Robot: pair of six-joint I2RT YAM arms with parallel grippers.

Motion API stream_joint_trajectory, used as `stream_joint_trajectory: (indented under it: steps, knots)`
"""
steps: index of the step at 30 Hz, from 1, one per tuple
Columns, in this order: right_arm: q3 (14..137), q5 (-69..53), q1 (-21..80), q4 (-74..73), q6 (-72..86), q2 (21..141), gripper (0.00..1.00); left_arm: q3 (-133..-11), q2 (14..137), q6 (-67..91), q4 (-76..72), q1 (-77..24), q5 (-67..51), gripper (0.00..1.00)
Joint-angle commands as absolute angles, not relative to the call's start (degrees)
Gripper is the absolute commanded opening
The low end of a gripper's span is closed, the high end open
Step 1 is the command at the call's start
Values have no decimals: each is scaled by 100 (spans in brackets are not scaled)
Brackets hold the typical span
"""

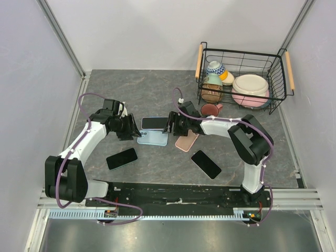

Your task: Put the phone into the phone case

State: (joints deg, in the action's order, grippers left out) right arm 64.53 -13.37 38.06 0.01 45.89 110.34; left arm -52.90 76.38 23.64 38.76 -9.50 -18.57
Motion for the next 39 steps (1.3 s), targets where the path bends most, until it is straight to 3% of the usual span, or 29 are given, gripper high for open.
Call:
stream_joint_trajectory:
  steps: [1,6,26,39]
  knots:
    - [6548,-1036,3788,-465,4149,10556,83,-5467,7673,2109,3700,-958,-2004,54]
    - [6425,-1265,3788,-396,3920,9864,98,-5449,7699,2066,3691,-949,-2074,54]
    - [5327,-1002,3586,-826,4140,8245,98,-5045,7822,2197,2848,-1081,-3322,56]
    - [4017,-378,2743,-2651,4306,6409,98,-5923,9332,2593,2347,-2687,-3366,56]
